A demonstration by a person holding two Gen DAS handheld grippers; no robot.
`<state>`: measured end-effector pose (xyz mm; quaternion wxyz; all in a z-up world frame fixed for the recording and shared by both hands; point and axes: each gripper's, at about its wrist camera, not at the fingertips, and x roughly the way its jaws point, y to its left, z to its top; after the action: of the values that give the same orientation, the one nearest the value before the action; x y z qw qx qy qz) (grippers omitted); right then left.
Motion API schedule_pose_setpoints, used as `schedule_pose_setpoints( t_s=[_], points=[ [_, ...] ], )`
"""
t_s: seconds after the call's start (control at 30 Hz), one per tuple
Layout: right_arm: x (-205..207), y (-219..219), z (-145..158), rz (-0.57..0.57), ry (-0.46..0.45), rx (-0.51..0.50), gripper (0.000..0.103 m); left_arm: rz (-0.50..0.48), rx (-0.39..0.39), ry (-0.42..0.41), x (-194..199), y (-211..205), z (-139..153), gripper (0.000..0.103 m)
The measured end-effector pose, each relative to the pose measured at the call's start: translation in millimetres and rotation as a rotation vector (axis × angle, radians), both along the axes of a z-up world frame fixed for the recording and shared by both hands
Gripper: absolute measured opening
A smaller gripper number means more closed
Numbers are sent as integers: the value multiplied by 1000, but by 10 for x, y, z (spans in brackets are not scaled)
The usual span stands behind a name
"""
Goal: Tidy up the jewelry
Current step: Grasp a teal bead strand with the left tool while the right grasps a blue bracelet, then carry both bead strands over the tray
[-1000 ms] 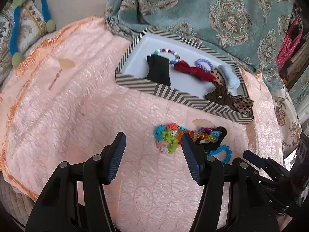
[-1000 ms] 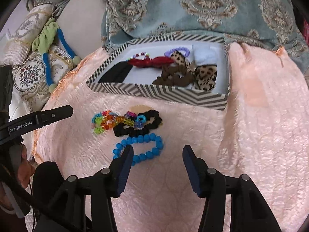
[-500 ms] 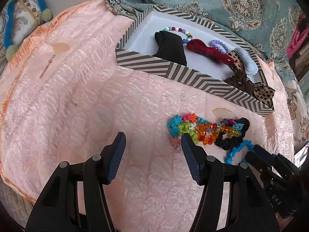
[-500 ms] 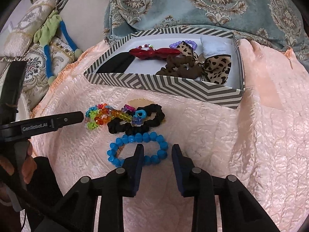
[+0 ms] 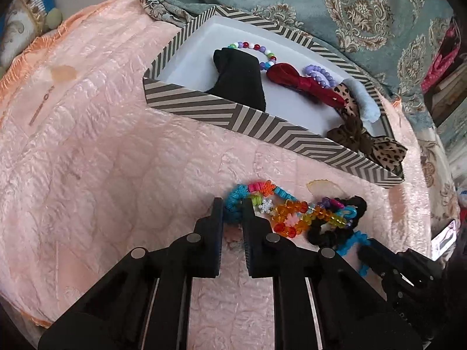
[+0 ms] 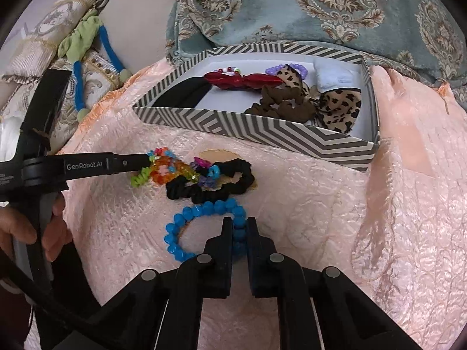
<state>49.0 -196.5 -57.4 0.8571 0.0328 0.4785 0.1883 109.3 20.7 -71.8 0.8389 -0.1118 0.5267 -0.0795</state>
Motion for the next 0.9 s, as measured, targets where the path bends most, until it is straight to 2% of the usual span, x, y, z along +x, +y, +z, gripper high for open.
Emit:
schedule_pose_setpoints(
  t_s=[0.27, 0.6, 0.9],
  points=[
    [-103, -115, 322, -6, -52, 81, 8, 31, -35, -70, -196, 213, 332, 11],
    [-230, -221, 735, -23, -126, 127, 8, 38, -58, -166, -365, 336, 802, 11],
    [-251, -257, 1001, -29, -177, 139, 8, 32, -31, -245, -399, 293, 1170, 11]
  ],
)
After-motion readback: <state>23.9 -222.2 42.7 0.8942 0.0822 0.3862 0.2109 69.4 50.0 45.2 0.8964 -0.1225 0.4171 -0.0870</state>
